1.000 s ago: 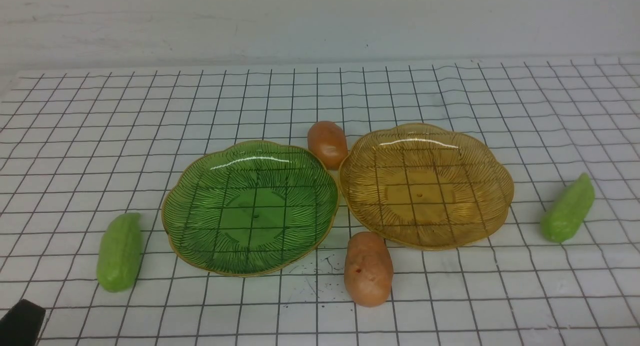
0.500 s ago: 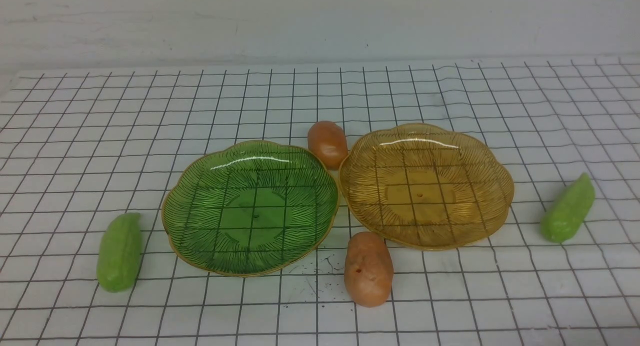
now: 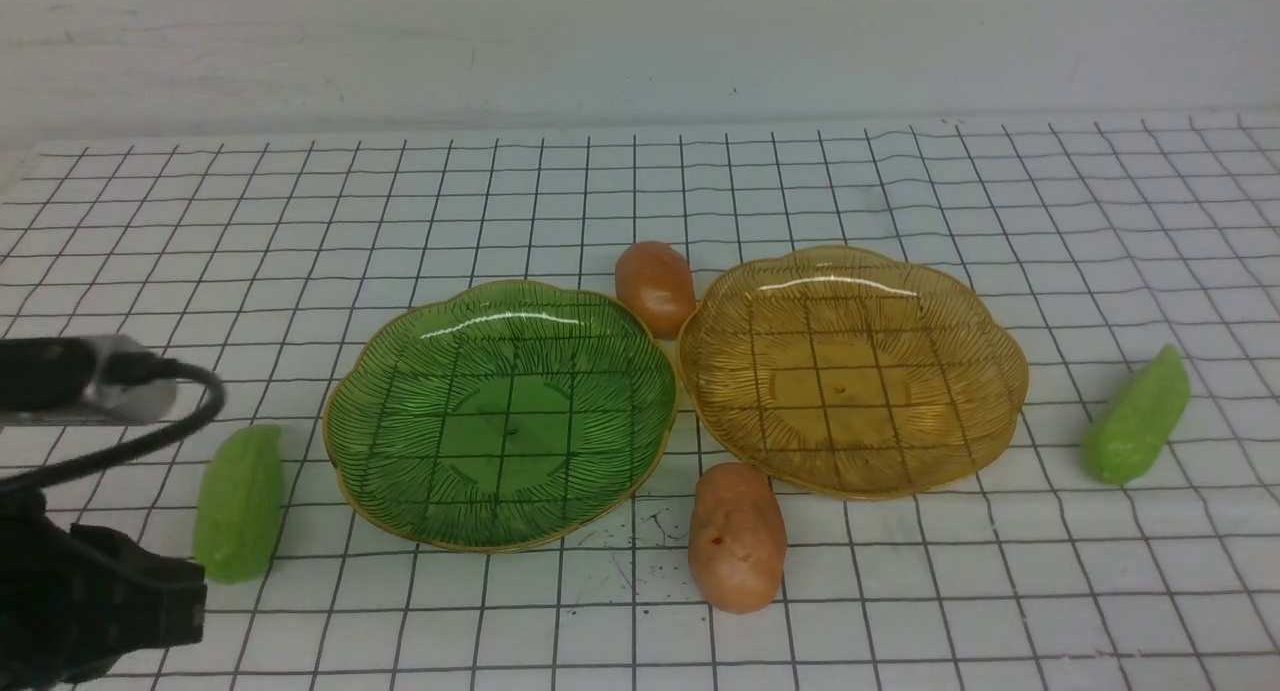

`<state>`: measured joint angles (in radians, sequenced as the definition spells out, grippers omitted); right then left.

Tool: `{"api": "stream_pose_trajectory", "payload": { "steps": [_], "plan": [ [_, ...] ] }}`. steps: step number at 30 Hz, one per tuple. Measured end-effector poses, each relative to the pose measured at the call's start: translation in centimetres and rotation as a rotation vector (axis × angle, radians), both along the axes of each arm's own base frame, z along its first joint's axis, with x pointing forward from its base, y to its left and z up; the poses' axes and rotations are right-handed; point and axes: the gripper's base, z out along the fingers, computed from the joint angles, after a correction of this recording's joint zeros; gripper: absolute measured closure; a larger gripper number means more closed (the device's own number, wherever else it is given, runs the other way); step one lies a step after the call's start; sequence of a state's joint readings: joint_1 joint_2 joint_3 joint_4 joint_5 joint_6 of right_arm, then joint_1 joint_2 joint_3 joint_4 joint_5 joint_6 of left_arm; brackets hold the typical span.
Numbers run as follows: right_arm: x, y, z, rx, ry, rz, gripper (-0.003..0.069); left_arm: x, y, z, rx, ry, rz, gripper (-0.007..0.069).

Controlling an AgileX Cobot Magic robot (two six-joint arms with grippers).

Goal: Put different types of vegetables on the plate.
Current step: 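Move the green vegetable from the table onto the right plate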

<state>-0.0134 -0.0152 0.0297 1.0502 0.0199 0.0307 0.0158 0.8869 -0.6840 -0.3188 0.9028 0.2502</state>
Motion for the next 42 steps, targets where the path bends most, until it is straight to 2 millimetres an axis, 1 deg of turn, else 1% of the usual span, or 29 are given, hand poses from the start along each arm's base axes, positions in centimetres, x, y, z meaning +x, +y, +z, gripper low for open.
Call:
{"api": "stream_pose_trajectory", "payload": {
  "steps": [1, 2, 3, 4, 6, 7, 8, 10, 11, 12, 15, 16, 17, 19, 20, 21, 22, 24, 25, 26, 27, 29, 31, 33, 35, 36, 42],
  "plan": [
    [0.0, 0.0, 0.0, 0.008, 0.0, 0.001, 0.0674, 0.8, 0.2, -0.2, 0.019, 0.025, -0.001, 0.0632],
    [0.0, 0.0, 0.0, 0.01, 0.0, 0.001, 0.0674, 1.1, 0.2, -0.2, 0.025, 0.032, -0.001, 0.0632],
    [0.0, 0.1, -0.1, 0.008, 0.008, 0.014, 0.0674, 2.4, 0.4, -0.3, 0.04, 0.056, 0.004, 0.0632],
    [0.0, 0.2, -0.1, 0.008, 0.01, 0.018, 0.0674, 2.6, 0.4, -0.3, 0.041, 0.058, 0.005, 0.0632],
    [-0.1, 1.1, 0.4, -0.026, 0.039, 0.12, 0.0674, 4.4, 0.5, -0.3, 0.026, 0.077, 0.045, 0.0632],
    [-0.3, 1.4, 1.1, -0.051, 0.032, 0.159, 0.0674, 5.0, 0.5, -0.2, 0.019, 0.077, 0.061, 0.0632],
    [-0.3, 1.6, 1.3, -0.059, 0.036, 0.176, 0.0674, 5.2, 0.5, -0.3, 0.014, 0.082, 0.07, 0.0632],
    [-0.8, 2.6, 3.7, -0.184, 0.024, 0.272, 0.0674, 6.9, 0.6, 0.0, 0.005, 0.094, 0.097, 0.0632],
    [-0.9, 2.7, 4.1, -0.207, 0.028, 0.289, 0.0674, 7.1, 0.6, 0.1, 0.006, 0.089, 0.098, 0.0632],
    [-0.9, 3.2, 5.4, -0.28, 0.052, 0.341, 0.0674, 8.0, 0.7, 0.1, 0.014, 0.1, 0.101, 0.0632],
    [0.0, 4.2, 7.9, -0.468, 0.182, 0.485, 0.0674, 9.9, 1.0, 0.2, 0.055, 0.115, 0.097, 0.063],
    [1.0, 4.6, 9.2, -0.558, 0.277, 0.567, 0.0674, 11.0, 1.3, 0.2, 0.088, 0.119, 0.094, 0.0624],
    [1.7, 4.8, 9.8, -0.628, 0.373, 0.647, 0.0674, 11.7, 1.5, 0.2, 0.111, 0.119, 0.096, 0.0614],
    [2.9, 4.8, 10.7, -0.729, 0.519, 0.734, 0.0674, 12.5, 1.8, -0.1, 0.138, 0.13, 0.112, 0.0585],
    [3.5, 4.6, 11.0, -0.765, 0.566, 0.75, 0.0674, 12.9, 1.9, -0.2, 0.145, 0.132, 0.124, 0.0561],
    [3.4, 4.6, 10.9, -0.765, 0.572, 0.759, 0.0674, 12.9, 1.9, -0.2, 0.145, 0.131, 0.125, 0.0556],
    [4.5, 4.2, 11.3, -0.827, 0.672, 0.79, 0.0674, 13.3, 2.1, -0.5, 0.156, 0.135, 0.138, 0.0517],
    [5.1, 4.0, 11.4, -0.864, 0.737, 0.811, 0.0674, 13.8, 2.3, -1.0, 0.174, 0.136, 0.154, 0.0431],
    [5.3, 3.9, 11.4, -0.865, 0.743, 0.813, 0.0674, 13.8, 2.3, -1.0, 0.176, 0.136, 0.153, 0.0421],
    [5.7, 3.9, 11.5, -0.868, 0.762, 0.82, 0.0674, 14.4, 2.5, -1.8, 0.186, 0.15, 0.174, 0.0328],
    [5.8, 3.9, 11.5, -0.868, 0.763, 0.82, 0.0674, 14.5, 2.5, -1.8, 0.184, 0.151, 0.177, 0.0307],
    [5.8, 4.0, 11.6, -0.861, 0.754, 0.824, 0.0674, 15.1, 2.7, -2.8, 0.203, 0.171, 0.197, 0.0215],
    [5.8, 4.2, 11.7, -0.858, 0.726, 0.836, 0.0674, 15.8, 2.9, -4.3, 0.207, 0.213, 0.233, 0.0111],
    [5.9, 4.4, 11.9, -0.855, 0.696, 0.844, 0.0674, 16.4, 3.0, -5.8, 0.208, 0.257, 0.258, 0.0048],
    [6.0, 4.5, 12.0, -0.855, 0.672, 0.847, 0.0674, 16.8, 3.0, -7.3, 0.21, 0.304, 0.27, 0.0008],
    [6.0, 4.5, 12.1, -0.854, 0.665, 0.846, 0.0674, 17.0, 3.1, -8.0, 0.212, 0.326, 0.271, 0.0001],
    [6.2, 4.5, 12.2, -0.859, 0.646, 0.829, 0.0674, 17.7, 3.1, -10.7, 0.22, 0.399, 0.265, 0.0014]
  ]
}}
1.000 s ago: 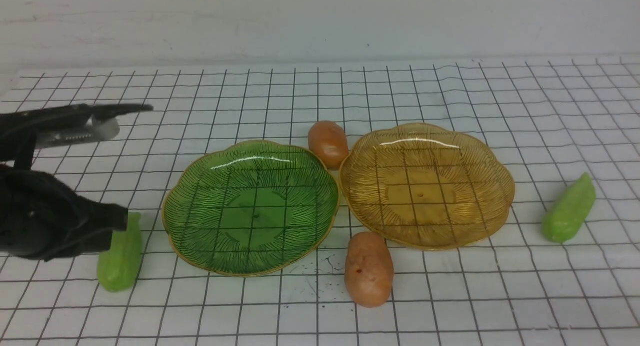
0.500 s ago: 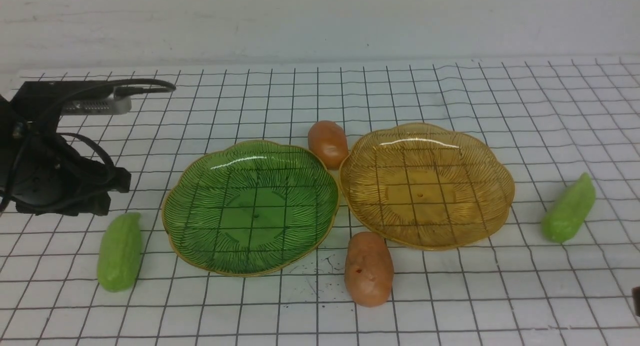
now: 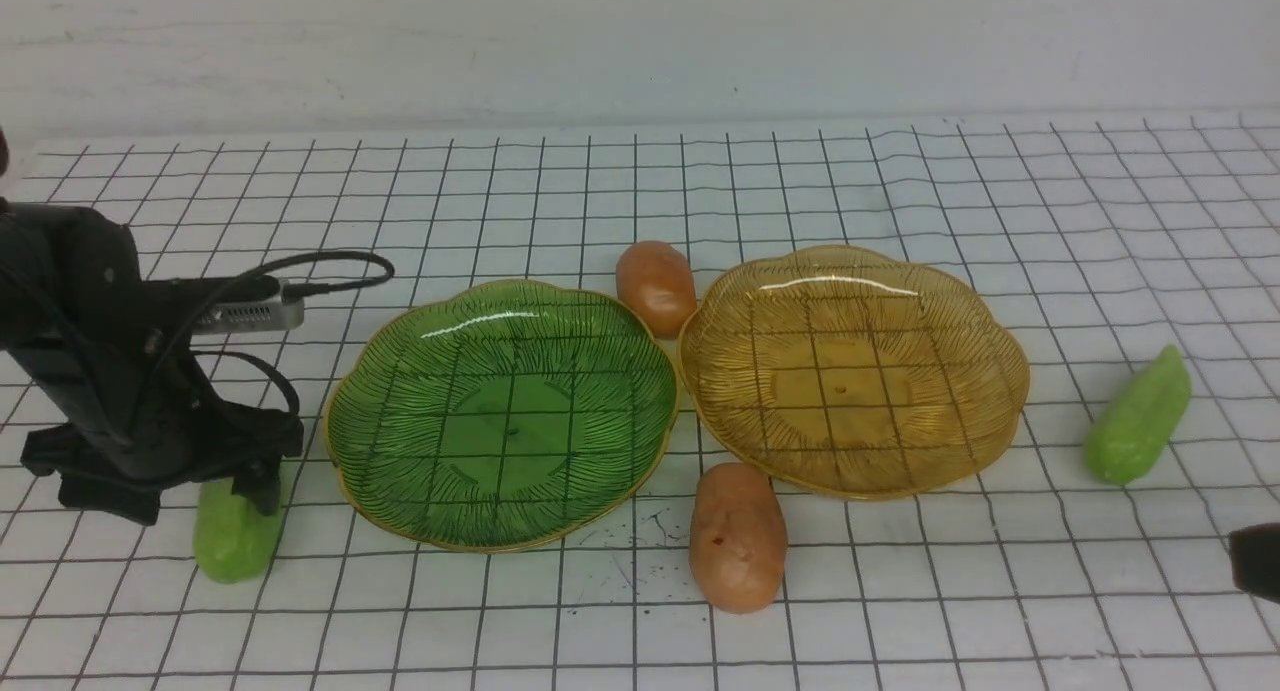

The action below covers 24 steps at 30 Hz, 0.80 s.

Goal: Put different types of vegetables on the plate.
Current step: 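Move the green vegetable from the table onto the right plate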

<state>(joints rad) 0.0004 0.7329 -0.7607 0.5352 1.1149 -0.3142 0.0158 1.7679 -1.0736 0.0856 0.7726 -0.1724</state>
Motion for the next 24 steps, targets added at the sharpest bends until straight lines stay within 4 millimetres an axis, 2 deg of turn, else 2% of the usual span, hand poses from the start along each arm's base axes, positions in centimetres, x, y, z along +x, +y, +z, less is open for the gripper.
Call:
{"api": "stream_pose_trajectory", "payload": {
  "steps": [5, 6, 8, 10, 14, 18, 19, 20, 21, 22, 23, 24],
  "plan": [
    [0.0, 0.0, 0.0, 0.0, -0.005, -0.003, 0.0674, 0.3, 0.0, -1.4, 0.001, 0.034, 0.001, 0.0083],
    [0.0, 0.0, 0.0, 0.0, -0.005, -0.003, 0.0674, 0.4, 0.0, -1.7, 0.001, 0.041, 0.006, 0.0157],
    [0.1, 0.0, 0.0, -0.003, -0.006, -0.004, 0.0674, 0.4, 0.1, -1.6, 0.004, 0.045, 0.006, 0.0251],
    [0.1, -0.1, 0.0, -0.01, -0.008, -0.006, 0.0674, 0.4, 0.1, -1.3, 0.007, 0.051, 0.006, 0.0249],
    [0.4, -1.1, -0.3, -0.099, -0.013, -0.078, 0.0674, 0.6, 0.2, 2.0, 0.02, 0.048, 0.004, 0.0242],
    [1.9, -3.0, -1.1, -0.203, 0.032, -0.257, 0.0674, 0.4, -0.8, 7.8, 0.007, -0.066, -0.024, 0.0242],
    [2.6, -3.6, -1.4, -0.224, 0.048, -0.314, 0.0674, 0.5, -1.8, 9.5, -0.014, -0.128, -0.044, 0.0242],
    [2.8, -3.8, -1.4, -0.223, 0.047, -0.331, 0.0674, 0.4, -2.2, 10.0, -0.025, -0.145, -0.052, 0.0242],
    [4.2, -4.7, -2.0, -0.242, 0.078, -0.39, 0.0674, 0.6, -4.4, 12.5, -0.083, -0.24, -0.11, 0.0242],
    [4.2, -4.7, -2.0, -0.24, 0.077, -0.396, 0.0674, 0.5, -5.0, 12.8, -0.09, -0.254, -0.131, 0.0242],
    [4.9, -5.0, -2.3, -0.238, 0.102, -0.414, 0.0674, 0.6, -6.4, 13.8, -0.119, -0.287, -0.175, 0.0242],
    [6.1, -5.5, -2.6, -0.228, 0.144, -0.438, 0.0674, 0.5, -9.1, 15.4, -0.176, -0.338, -0.259, 0.0242]
  ]
}}
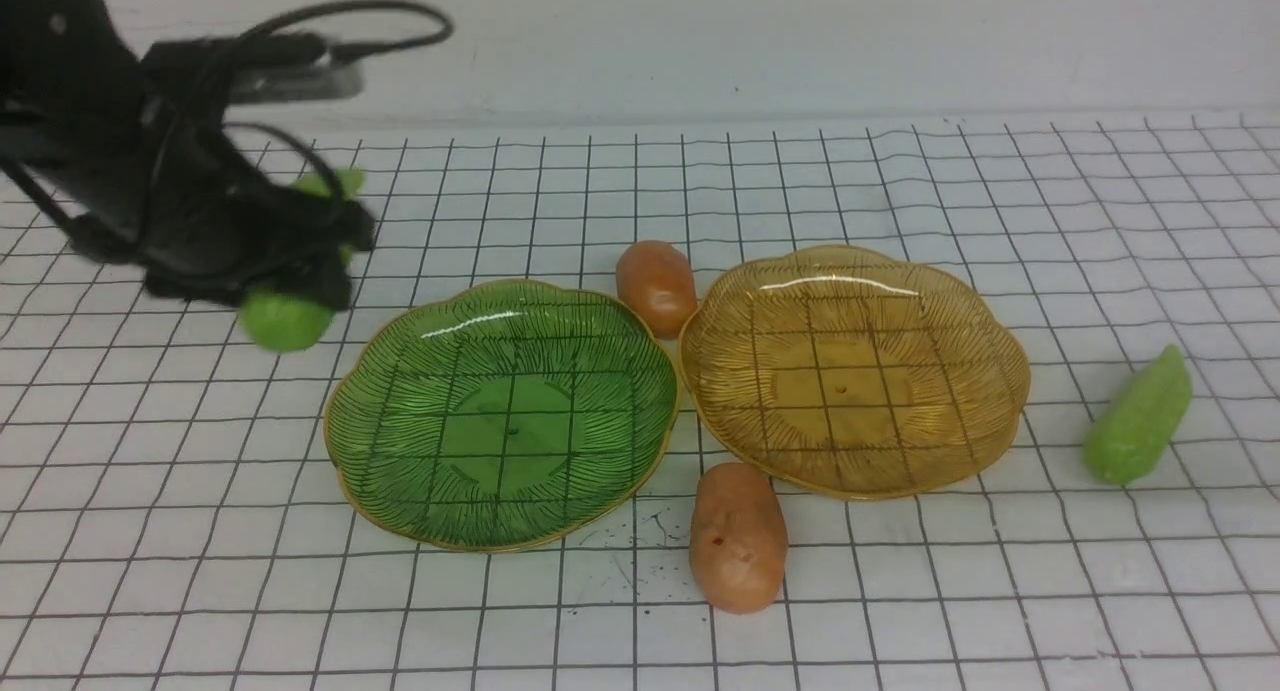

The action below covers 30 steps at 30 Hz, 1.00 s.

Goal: Put different types of vegetables on the plate.
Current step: 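Move the green vegetable from the table onto the right plate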

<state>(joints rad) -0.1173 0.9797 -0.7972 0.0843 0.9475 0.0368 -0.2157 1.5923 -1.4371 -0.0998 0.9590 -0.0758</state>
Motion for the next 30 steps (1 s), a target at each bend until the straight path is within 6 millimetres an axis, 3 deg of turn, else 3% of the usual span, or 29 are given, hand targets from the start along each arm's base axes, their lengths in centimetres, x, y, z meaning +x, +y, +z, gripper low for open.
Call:
{"api": "stream_pose_trajectory", "payload": {
  "steps": [1, 3, 5, 6, 7, 8, 9, 13, 14, 19, 20, 22, 27, 30],
  "plan": [
    [0.2, -0.1, 0.0, 0.004, 0.005, -0.004, 0.0674, 0.0, -0.5, 0.1, -0.011, -0.002, -0.016, 0.0242],
    [2.7, -0.8, -0.7, 0.05, 0.065, -0.039, 0.0674, -0.3, -6.2, 1.4, -0.078, -0.049, -0.181, 0.0242],
    [4.8, -1.3, -1.2, 0.075, 0.102, -0.047, 0.0674, 0.0, -10.3, 0.9, -0.11, -0.064, -0.274, 0.0242],
    [5.2, -1.4, -1.4, 0.079, 0.109, -0.049, 0.0674, 0.0, -10.7, 1.0, -0.114, -0.07, -0.281, 0.0242],
    [6.4, -1.7, -1.7, 0.091, 0.123, -0.054, 0.0674, 0.5, -12.9, 0.4, -0.119, -0.077, -0.324, 0.0242],
    [6.6, -1.7, -1.8, 0.094, 0.124, -0.055, 0.0673, 0.6, -13.2, 0.2, -0.119, -0.075, -0.329, 0.0242],
    [8.1, -2.0, -2.4, 0.117, 0.142, -0.06, 0.0665, 1.2, -15.4, -1.2, -0.115, -0.062, -0.366, 0.0242],
    [11.2, -2.3, -3.7, 0.171, 0.167, -0.075, 0.0606, 2.9, -19.6, -4.6, -0.099, -0.033, -0.43, 0.0242],
    [11.2, -2.3, -3.6, 0.171, 0.165, -0.076, 0.0606, 3.0, -19.8, -4.7, -0.098, -0.031, -0.432, 0.0242],
    [14.3, -2.8, -5.8, 0.196, 0.158, -0.102, 0.0389, 5.7, -22.4, -8.6, -0.083, -0.014, -0.445, 0.0242],
    [14.4, -2.8, -5.9, 0.198, 0.161, -0.102, 0.0378, 5.8, -22.5, -8.6, -0.083, -0.017, -0.445, 0.0242],
    [15.3, -3.0, -7.4, 0.219, 0.175, -0.12, 0.0251, 6.4, -22.9, -9.9, -0.065, -0.01, -0.447, 0.023],
    [17.2, -3.1, -10.9, 0.249, 0.24, -0.137, 0.0034, 6.9, -23.1, -10.6, -0.046, -0.012, -0.45, 0.0097],
    [17.8, -3.0, -12.0, 0.253, 0.262, -0.129, -0.0008, 6.9, -23.1, -10.5, -0.044, -0.017, -0.45, 0.0045]
  ]
}}
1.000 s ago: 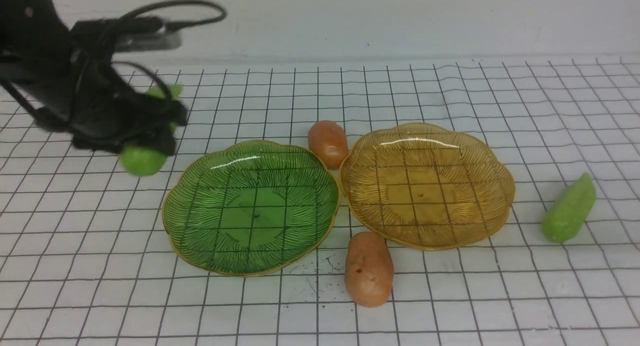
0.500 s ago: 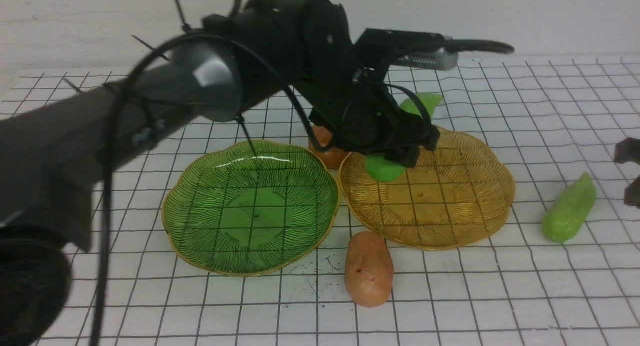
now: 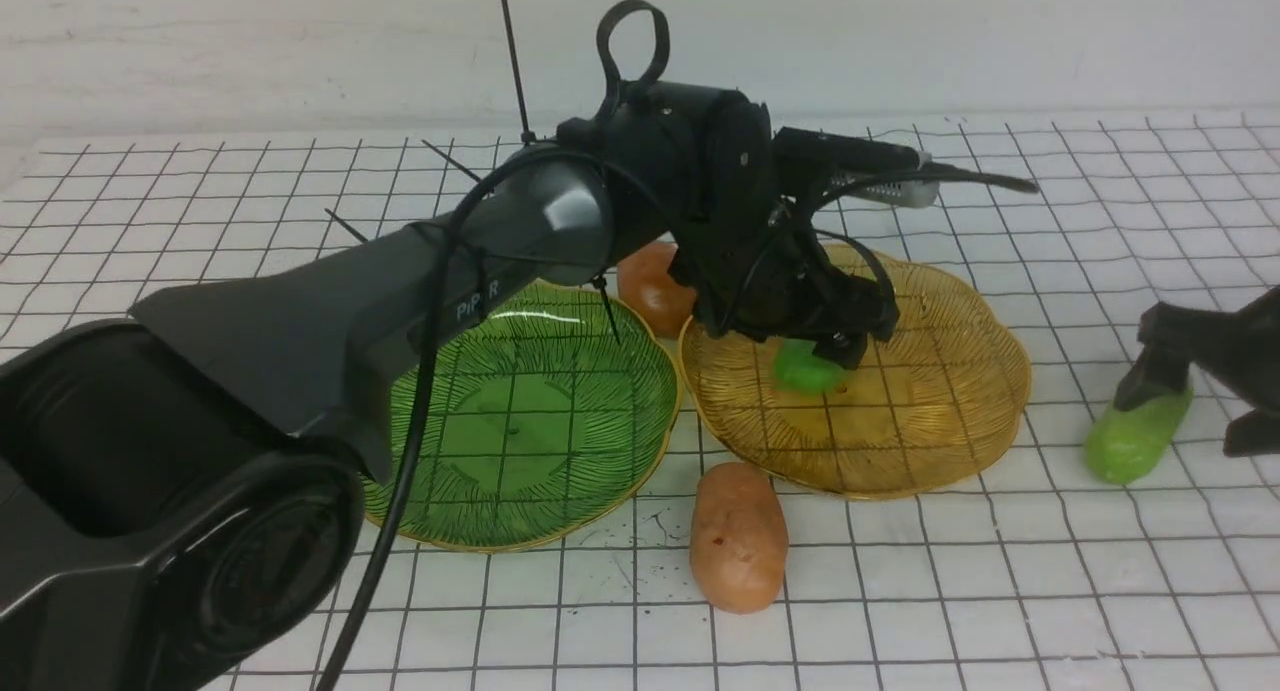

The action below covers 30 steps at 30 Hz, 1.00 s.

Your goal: Put different types of vegetables on the plate.

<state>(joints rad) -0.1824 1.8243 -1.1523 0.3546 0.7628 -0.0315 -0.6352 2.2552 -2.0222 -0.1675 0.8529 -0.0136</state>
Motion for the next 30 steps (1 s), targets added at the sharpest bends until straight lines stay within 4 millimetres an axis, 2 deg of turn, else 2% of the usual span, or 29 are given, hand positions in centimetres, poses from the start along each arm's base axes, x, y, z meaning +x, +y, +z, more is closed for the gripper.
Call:
{"api": "stream_pose_trajectory", "payload": {
  "steps": [3, 6, 9, 12, 13, 14, 15, 18, 21, 23, 24, 25, 26, 27, 30],
  "plan": [
    [0.9, 0.1, -1.3, 0.018, 0.015, 0.012, -0.0027, 0.0, 0.0, 0.8, 0.013, -0.003, -0.008, 0.0018],
    [1.7, 0.3, -2.0, 0.01, 0.009, 0.041, -0.0017, -0.4, 0.3, 2.7, 0.05, 0.037, -0.029, 0.006],
    [2.0, 0.5, -2.4, 0.006, 0.008, 0.055, 0.0076, -1.0, 0.9, 6.6, 0.066, 0.037, -0.048, 0.0228],
    [2.0, 0.5, -2.4, -0.006, 0.007, 0.072, 0.0221, -1.4, 1.4, 9.8, 0.05, -0.031, -0.046, 0.0395],
    [2.0, 0.5, -2.3, -0.01, 0.006, 0.075, 0.0252, -1.4, 1.4, 10.0, 0.048, -0.034, -0.046, 0.041],
    [1.9, 0.4, -2.0, -0.027, 0.0, 0.087, 0.0303, -1.6, 1.9, 11.5, 0.047, -0.081, -0.038, 0.0512],
    [1.8, 0.3, -1.6, -0.044, -0.008, 0.099, 0.0295, -1.8, 2.4, 12.5, 0.051, -0.112, -0.033, 0.0561],
    [1.4, 0.2, 0.8, -0.074, -0.064, 0.098, 0.0285, -1.9, 3.6, 14.2, 0.066, -0.155, 0.008, 0.0614],
    [0.5, 0.6, 4.7, -0.068, -0.169, 0.077, 0.0285, -2.6, 5.2, 15.5, 0.074, -0.152, 0.073, 0.0631],
    [0.0, 1.4, 6.8, -0.047, -0.236, 0.086, 0.0285, -3.4, 6.1, 15.9, 0.085, -0.137, 0.084, 0.0632],
    [-0.1, 1.6, 7.2, -0.041, -0.249, 0.091, 0.0285, -3.6, 6.3, 15.9, 0.088, -0.136, 0.087, 0.0632],
    [-0.3, 2.9, 8.3, -0.008, -0.291, 0.115, 0.0285, -4.9, 7.3, 15.6, 0.123, -0.101, 0.088, 0.0632],
    [-0.4, 4.3, 8.9, 0.022, -0.316, 0.145, 0.0285, -5.8, 7.9, 15.7, 0.134, -0.089, 0.092, 0.0632],
    [-0.4, 4.5, 8.9, 0.026, -0.318, 0.149, 0.0285, -6.0, 8.0, 15.3, 0.143, -0.073, 0.093, 0.0632],
    [-0.1, 7.3, 8.4, 0.055, -0.318, 0.22, 0.0285, -7.9, 9.3, 14.4, 0.166, -0.002, 0.121, 0.0632]
  ]
}}
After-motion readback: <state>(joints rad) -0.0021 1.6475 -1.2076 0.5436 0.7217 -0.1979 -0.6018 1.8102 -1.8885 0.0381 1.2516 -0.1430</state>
